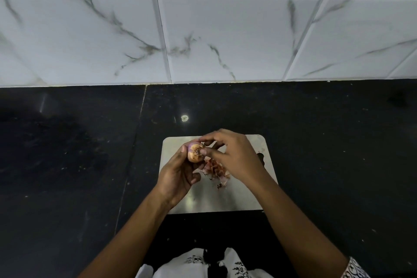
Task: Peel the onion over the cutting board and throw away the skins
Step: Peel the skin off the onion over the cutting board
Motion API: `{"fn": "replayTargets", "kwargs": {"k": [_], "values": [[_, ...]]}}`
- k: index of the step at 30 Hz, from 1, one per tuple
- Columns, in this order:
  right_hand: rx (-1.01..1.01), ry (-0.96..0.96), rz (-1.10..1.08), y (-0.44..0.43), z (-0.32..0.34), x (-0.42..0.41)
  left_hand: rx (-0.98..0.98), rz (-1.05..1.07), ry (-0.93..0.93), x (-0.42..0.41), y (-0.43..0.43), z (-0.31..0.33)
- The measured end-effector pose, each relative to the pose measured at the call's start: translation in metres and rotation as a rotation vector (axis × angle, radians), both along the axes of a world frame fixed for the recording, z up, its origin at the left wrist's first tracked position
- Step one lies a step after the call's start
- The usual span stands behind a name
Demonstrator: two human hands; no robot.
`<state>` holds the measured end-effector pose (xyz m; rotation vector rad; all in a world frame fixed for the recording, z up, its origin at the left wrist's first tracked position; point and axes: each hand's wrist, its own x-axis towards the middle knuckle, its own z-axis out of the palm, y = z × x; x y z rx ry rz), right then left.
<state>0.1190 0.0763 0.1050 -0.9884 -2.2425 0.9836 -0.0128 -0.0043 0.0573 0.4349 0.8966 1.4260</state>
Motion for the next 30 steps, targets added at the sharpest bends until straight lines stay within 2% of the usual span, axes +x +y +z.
{"fn": "replayTargets", "kwargs": {"k": [4,11,15,19,25,30], "values": [[0.151,-0.04,0.004,0.002,0.001,-0.002,0.037,-0.015,-0.011,-0.005,0.0,0.0],[0.296,-0.12,0.071,0.007,0.001,-0.003,0.069,-0.022,-0.08,-0.01,0.0,0.001],[0.247,-0.092,0.074,0.005,0.001,-0.003,0.081,0.012,-0.031,-0.008,0.002,0.002],[0.207,-0.005,-0.031,-0.001,-0.002,-0.005,0.109,0.072,-0.057,-0.005,0.005,0.003],[0.107,0.048,-0.172,-0.008,-0.008,-0.012,0.195,0.101,0.002,-0.002,0.006,0.003],[0.037,0.195,-0.292,-0.009,-0.011,-0.016,0.255,0.118,0.023,0.004,0.007,0.002]]}}
